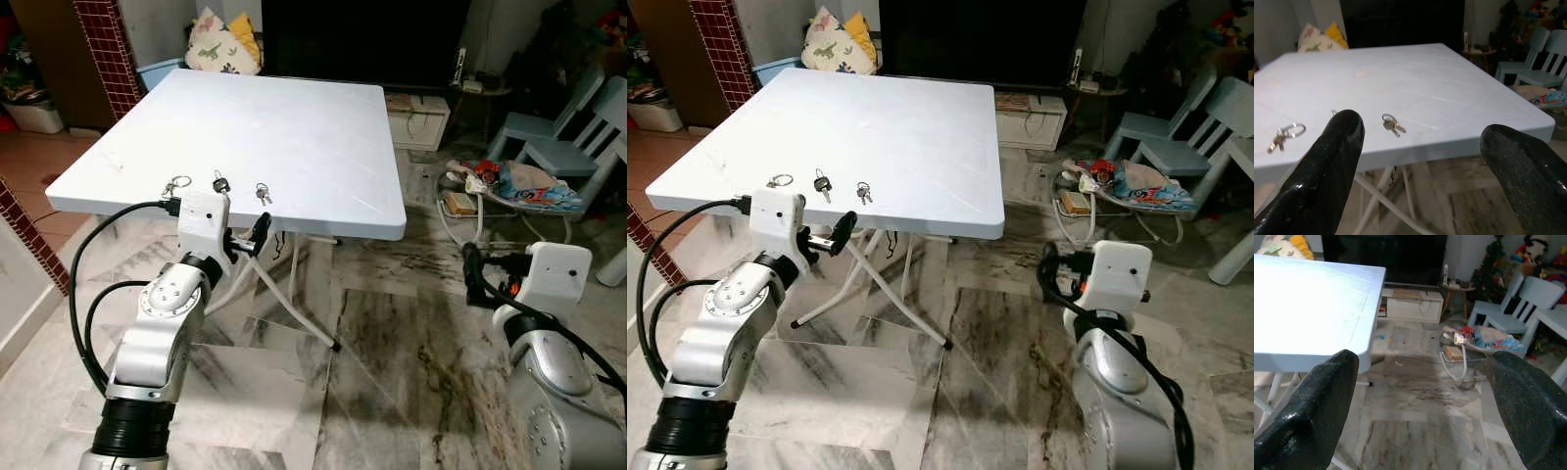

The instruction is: Hang keys on a hook

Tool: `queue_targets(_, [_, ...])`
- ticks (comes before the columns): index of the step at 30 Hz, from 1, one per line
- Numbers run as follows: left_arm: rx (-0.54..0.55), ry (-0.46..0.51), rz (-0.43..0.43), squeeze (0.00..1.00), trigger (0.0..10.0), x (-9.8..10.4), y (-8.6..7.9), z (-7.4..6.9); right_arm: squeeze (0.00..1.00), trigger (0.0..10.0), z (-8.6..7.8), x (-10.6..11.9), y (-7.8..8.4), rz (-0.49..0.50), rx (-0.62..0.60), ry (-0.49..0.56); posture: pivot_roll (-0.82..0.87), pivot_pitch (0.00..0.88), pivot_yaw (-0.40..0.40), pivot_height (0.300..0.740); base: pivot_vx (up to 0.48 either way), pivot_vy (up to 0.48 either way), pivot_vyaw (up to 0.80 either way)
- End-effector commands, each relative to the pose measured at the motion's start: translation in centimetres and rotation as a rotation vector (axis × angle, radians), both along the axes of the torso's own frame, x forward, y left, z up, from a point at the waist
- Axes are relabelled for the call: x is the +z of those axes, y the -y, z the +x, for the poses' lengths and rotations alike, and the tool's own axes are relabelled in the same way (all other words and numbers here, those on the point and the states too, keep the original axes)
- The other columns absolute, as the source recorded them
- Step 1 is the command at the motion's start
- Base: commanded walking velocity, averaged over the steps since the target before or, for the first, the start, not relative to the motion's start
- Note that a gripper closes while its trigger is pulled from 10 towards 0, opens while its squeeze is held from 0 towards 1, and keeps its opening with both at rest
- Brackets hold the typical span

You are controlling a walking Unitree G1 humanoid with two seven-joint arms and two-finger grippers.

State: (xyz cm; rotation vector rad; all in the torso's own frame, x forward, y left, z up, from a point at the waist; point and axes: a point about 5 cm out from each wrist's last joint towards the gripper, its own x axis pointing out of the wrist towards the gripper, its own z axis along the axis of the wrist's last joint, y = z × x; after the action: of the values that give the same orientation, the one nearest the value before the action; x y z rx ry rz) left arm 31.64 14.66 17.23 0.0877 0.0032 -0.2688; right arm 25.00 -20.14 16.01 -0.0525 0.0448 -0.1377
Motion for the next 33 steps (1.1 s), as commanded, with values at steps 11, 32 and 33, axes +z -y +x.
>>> queue_targets(11, [0.077,0.046,-0.044,1.0,10.0,-0.6,-0.4,-1.8,1.0,10.0,-0.9,1.5,-0.4,-0.067,0.032,0.081,0.02,0.0,-0.019,0.74,0.0,0.0,0.0])
queue_targets(32, [0.109,0.14,-0.053,0.0,10.0,0.5,-0.6,-2.0,0.0,10.0,-1.3,2.1,-0.4,-0.033,-0.064,0.146,0.01,0.0,-0.033,0.74,0.0,0.0,0.0])
queue_targets(33, [0.111,0.138,-0.053,0.0,10.0,0.5,-0.6,-2.0,0.0,10.0,-1.3,2.1,-0.4,-0.026,-0.065,0.148,0.01,0.0,-0.034,0.74,0.0,0.0,0.0])
